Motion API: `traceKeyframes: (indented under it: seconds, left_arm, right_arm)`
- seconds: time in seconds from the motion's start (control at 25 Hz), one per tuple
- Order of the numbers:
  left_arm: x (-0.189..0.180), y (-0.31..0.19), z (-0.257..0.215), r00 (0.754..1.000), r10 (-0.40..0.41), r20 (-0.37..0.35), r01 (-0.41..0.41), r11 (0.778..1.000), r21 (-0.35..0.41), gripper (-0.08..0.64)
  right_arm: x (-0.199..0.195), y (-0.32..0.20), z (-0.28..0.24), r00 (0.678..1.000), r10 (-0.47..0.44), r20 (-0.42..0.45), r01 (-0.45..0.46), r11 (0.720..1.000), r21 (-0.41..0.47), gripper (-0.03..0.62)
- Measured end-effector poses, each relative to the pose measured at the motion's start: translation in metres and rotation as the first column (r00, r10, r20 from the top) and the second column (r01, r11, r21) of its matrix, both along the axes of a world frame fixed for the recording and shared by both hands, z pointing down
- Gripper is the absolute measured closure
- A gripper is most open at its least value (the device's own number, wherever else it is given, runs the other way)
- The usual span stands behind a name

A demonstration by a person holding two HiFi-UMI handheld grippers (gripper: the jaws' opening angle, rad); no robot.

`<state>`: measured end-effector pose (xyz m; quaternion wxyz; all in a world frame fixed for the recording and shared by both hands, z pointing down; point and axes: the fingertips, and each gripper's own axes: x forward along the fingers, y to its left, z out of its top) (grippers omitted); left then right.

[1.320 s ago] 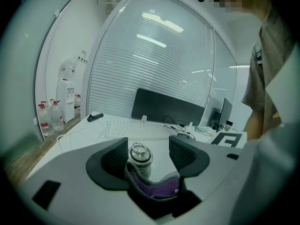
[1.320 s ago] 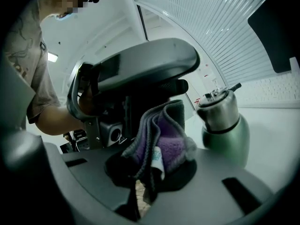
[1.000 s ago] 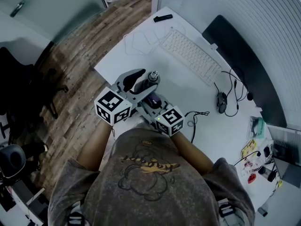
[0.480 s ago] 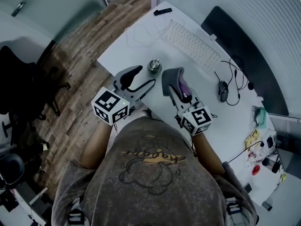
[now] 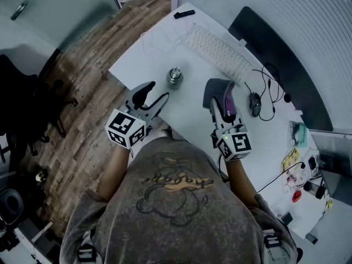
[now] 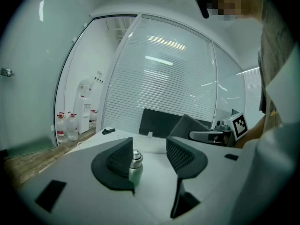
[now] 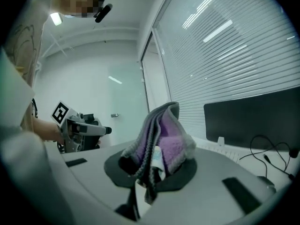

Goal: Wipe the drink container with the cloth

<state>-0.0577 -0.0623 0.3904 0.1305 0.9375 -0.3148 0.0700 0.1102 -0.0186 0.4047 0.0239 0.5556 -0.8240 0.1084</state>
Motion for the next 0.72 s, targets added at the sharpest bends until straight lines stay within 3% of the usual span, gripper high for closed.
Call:
traceKeyframes:
  seconds: [0.32, 0.72]
  left_arm:
    - [-0.013, -0.004, 0.028, 0.997, -0.08, 0.007, 0.08, 0.997, -0.014, 0.499]
    - [-0.018, -0.008, 0.043, 0.989, -0.146, 0.016, 0.146, 0.988, -0.04, 0.535]
  right_arm:
    - [-0.001, 0.002, 0.018, 1.0, 0.005, -0.022, -0.005, 1.0, 0.0, 0.54]
    - [-0.011, 0.001, 0.034, 1.0, -0.018, -0.001, 0.018, 1.0, -0.02, 0.54]
